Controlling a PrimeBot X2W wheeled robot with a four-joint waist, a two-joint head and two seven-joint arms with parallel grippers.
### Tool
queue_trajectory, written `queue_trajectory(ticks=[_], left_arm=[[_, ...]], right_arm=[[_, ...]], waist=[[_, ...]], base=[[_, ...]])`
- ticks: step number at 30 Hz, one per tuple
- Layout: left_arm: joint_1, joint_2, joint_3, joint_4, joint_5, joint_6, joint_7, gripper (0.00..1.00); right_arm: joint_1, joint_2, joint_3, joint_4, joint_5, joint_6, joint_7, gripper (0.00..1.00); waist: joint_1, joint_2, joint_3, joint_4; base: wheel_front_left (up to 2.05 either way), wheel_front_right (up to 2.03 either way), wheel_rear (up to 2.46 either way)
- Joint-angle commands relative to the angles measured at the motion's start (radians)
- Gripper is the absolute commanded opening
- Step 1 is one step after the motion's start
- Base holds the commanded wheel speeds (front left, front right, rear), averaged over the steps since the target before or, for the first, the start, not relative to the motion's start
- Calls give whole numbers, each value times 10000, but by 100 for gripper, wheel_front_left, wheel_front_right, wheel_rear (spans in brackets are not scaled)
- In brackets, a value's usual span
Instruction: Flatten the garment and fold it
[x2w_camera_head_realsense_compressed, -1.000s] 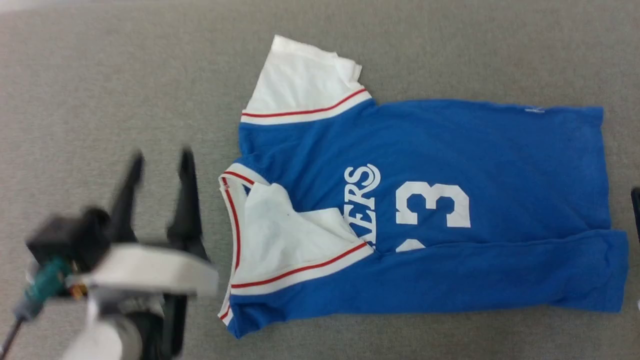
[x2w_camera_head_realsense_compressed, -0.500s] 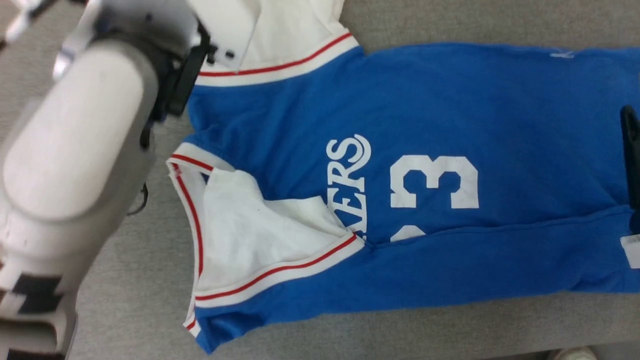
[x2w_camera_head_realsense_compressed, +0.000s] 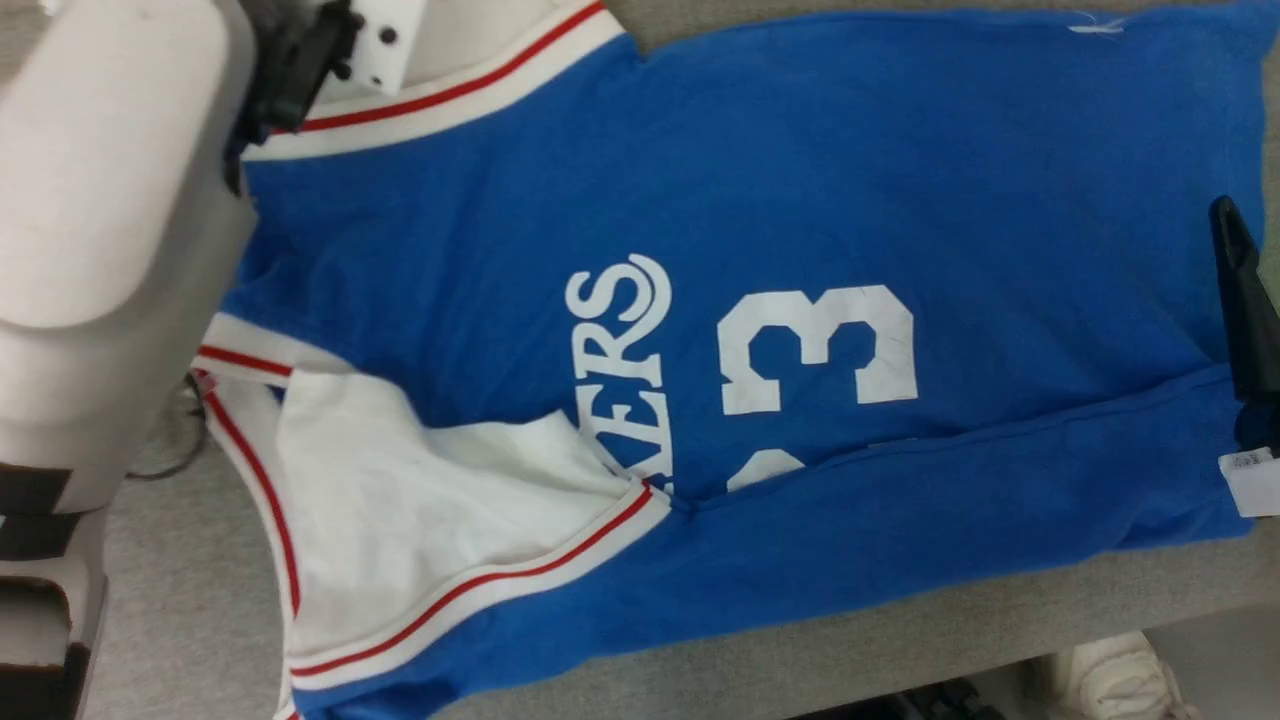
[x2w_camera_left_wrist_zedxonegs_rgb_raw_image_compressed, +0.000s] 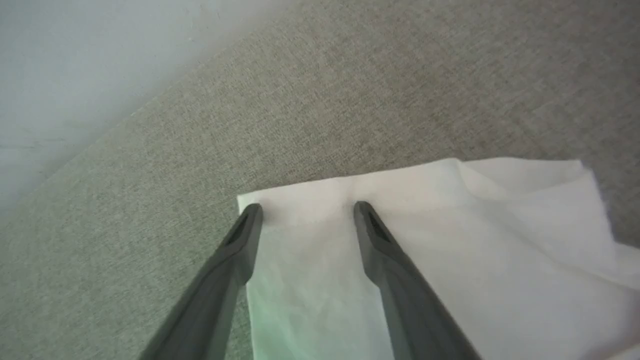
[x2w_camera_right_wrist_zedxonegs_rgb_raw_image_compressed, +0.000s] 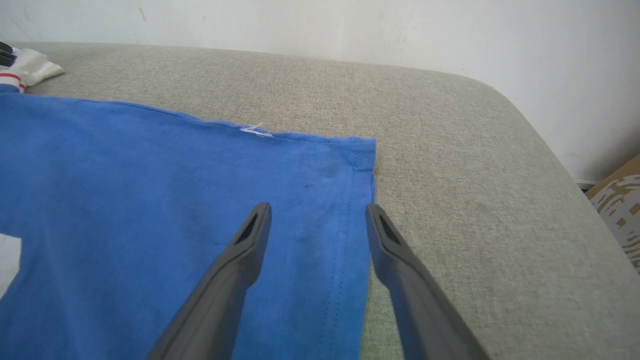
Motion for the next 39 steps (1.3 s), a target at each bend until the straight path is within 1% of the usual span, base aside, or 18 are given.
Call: queue_trajectory(ticks=[1, 4, 6, 9, 14, 16, 17, 19, 22, 24, 25, 26, 31, 38, 39], left_arm=[[152, 98, -29, 45, -91, 71, 148, 0], [304, 153, 99, -279, -134, 222, -124, 0], [362, 196, 114, -355, -109, 246, -253, 0], [620, 229, 185, -514, -206, 306, -564, 0], [930, 185, 305, -796, -357, 376, -1158, 0], [1011, 131, 355, -890, -374, 458, -1400, 0], [1043, 106, 345, -936, -383, 461, -1474, 0], [1069, 54, 321, -1037, -377, 474, -1609, 0], [1059, -56, 271, -1143, -381, 497, -1715, 0], [1019, -134, 238, -1191, -358, 521, -1800, 0], [991, -182, 218, -1207, -346, 534, -1831, 0], [957, -229, 193, -1215, -327, 545, -1867, 0], [845, -417, 81, -1165, -298, 549, -2000, 0], [719, -484, 40, -1076, -318, 537, -2101, 0], [697, -494, 40, -1075, -322, 536, -2124, 0]], right_arm=[[-253, -46, 56, -7, 66, -9, -65, 100], [-451, -253, 44, -180, 148, -9, -159, 100], [-537, -359, -29, -253, 135, -9, -186, 100], [-869, -694, -331, -603, 163, -9, -204, 100], [-1680, -1489, -621, -1305, 171, -9, 198, 100], [-2021, -1619, -684, -1397, 440, -9, 594, 100], [-2147, -1636, -704, -1301, 699, -9, 979, 100], [-2335, -1937, -634, -986, 966, -9, 1965, 100], [-2656, -2222, -463, -259, 1372, -9, 3461, 100], [-2977, -2250, -374, 240, 1661, -9, 4182, 100], [-3116, -2357, -313, 442, 1601, -9, 4429, 100], [-3232, -2464, -233, 613, 1506, -9, 4589, 100], [-3618, -2515, 19, 1371, 1422, -9, 5069, 100], [-3706, -2571, 424, 1859, 1584, -9, 5540, 100], [-3701, -2576, 455, 1915, 1592, -9, 5603, 55]], waist=[[1, 0, 204, -180], [1, 0, 160, -127], [1, 0, 104, -95], [1, 0, -123, 31], [1, 0, -361, 296], [1, 0, -415, 402], [1, 0, -435, 459], [1, 0, -428, 572], [1, 0, -332, 737], [1, 0, -218, 824], [1, 0, -151, 874], [1, 0, -86, 921], [1, 0, 114, 1077], [1, 0, 215, 1192], [1, 0, 229, 1210]], base=[[0, 0, 0], [0, 0, 0], [0, 0, 0], [0, 0, 0], [0, 0, 0], [0, 0, 0], [0, 0, 0], [0, 0, 0], [0, 0, 0], [0, 0, 0], [0, 0, 0], [0, 0, 0], [0, 0, 0], [0, 0, 0], [0, 0, 0]])
